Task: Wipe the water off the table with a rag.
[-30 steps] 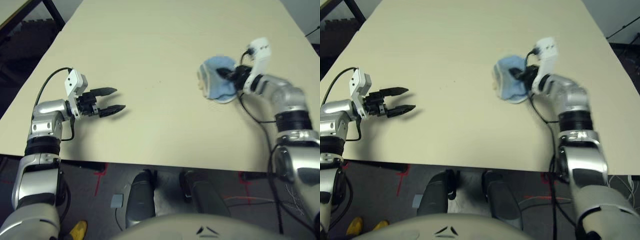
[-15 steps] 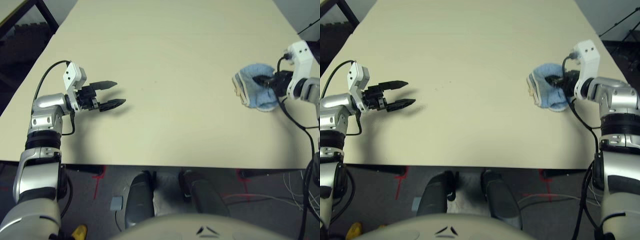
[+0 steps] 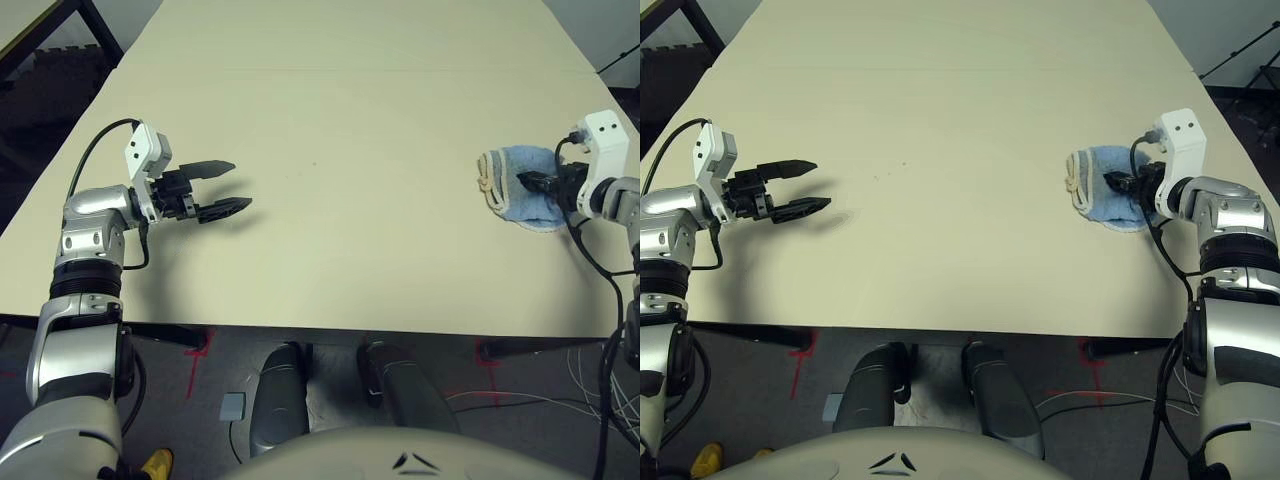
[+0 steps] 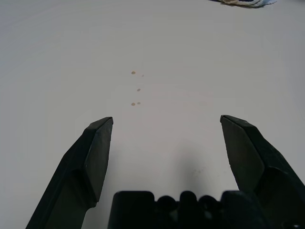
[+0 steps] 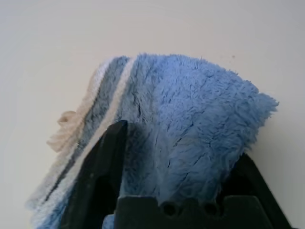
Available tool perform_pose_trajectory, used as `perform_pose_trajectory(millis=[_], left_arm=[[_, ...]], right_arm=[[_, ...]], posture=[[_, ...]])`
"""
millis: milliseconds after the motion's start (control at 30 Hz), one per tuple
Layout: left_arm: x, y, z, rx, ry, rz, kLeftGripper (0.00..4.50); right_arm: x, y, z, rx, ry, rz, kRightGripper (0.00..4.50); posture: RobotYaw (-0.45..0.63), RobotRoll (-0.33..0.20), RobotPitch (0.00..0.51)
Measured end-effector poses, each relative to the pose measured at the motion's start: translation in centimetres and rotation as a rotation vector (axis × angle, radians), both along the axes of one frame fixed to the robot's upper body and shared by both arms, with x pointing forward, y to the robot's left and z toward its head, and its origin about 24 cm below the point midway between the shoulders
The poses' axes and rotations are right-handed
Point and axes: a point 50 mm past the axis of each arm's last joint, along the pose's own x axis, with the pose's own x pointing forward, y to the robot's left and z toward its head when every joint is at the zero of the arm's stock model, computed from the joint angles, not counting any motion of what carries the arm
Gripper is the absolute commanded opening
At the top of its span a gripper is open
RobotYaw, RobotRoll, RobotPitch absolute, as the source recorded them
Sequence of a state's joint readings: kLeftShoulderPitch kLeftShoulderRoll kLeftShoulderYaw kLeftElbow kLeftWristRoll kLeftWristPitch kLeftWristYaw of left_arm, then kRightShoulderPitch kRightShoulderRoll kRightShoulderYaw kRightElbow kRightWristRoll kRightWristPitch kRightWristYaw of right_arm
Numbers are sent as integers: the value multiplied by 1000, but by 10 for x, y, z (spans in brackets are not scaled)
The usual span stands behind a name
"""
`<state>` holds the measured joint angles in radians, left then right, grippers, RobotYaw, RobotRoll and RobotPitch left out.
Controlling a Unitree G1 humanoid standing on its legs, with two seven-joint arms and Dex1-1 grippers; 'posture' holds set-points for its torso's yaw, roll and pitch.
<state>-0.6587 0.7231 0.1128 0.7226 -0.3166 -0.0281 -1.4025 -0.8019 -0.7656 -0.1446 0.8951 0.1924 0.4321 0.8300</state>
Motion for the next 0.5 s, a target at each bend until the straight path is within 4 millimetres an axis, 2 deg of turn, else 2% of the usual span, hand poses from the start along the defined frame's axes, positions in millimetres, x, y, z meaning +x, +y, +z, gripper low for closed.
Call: perform_pose_trajectory(millis=[33,67,300,500], left_arm=[[0,0,0,0,-1,0,4500],[0,0,1,0,-3,-1,4500],[5,-4,7,-11,-30,-7,4500],[9,-6,6,-85,-61,61,4500]], right_arm=[[-2,-2,4,6,-1,10,4275],[-3,-4,9,6,-3,22,4465],[-14,-20,38,-2,-71,42,4465],[-24,-37,39,8,-172,-35,4465]], posture=[[-237,0,124],[-243,0,123],[-257,0,118],[-261,0,118]])
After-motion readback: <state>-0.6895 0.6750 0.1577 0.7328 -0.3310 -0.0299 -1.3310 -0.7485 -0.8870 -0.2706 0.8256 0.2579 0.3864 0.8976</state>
